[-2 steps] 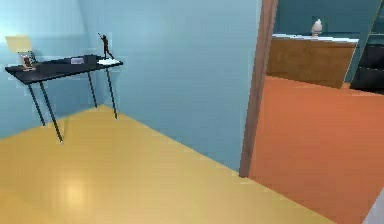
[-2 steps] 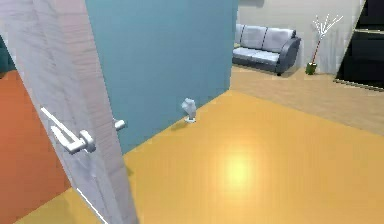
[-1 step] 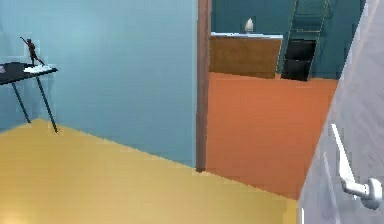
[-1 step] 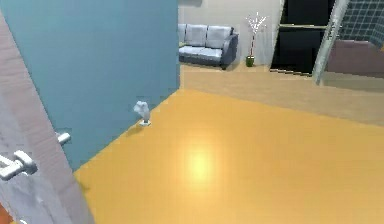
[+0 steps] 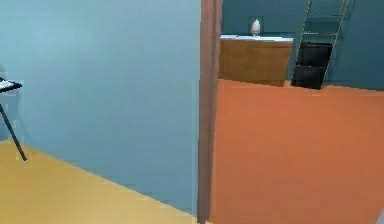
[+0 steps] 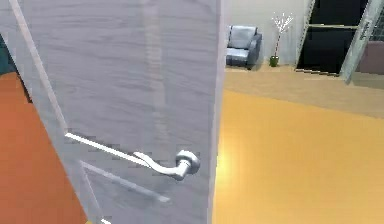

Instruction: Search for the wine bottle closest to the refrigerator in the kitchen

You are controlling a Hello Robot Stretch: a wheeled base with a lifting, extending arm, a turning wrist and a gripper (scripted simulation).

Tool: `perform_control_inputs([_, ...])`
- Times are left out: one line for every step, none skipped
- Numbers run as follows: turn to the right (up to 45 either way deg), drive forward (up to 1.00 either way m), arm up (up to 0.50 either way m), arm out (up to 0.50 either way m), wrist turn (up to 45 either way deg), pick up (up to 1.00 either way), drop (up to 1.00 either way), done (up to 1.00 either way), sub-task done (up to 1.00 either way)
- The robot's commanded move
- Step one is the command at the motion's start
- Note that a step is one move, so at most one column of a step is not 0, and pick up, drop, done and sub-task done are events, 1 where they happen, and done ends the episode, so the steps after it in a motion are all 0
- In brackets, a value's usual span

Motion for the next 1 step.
perform_control_inputs([6.0,0.0,0.0,0.0,0.0,0.0,0.0,0.0,0.0])
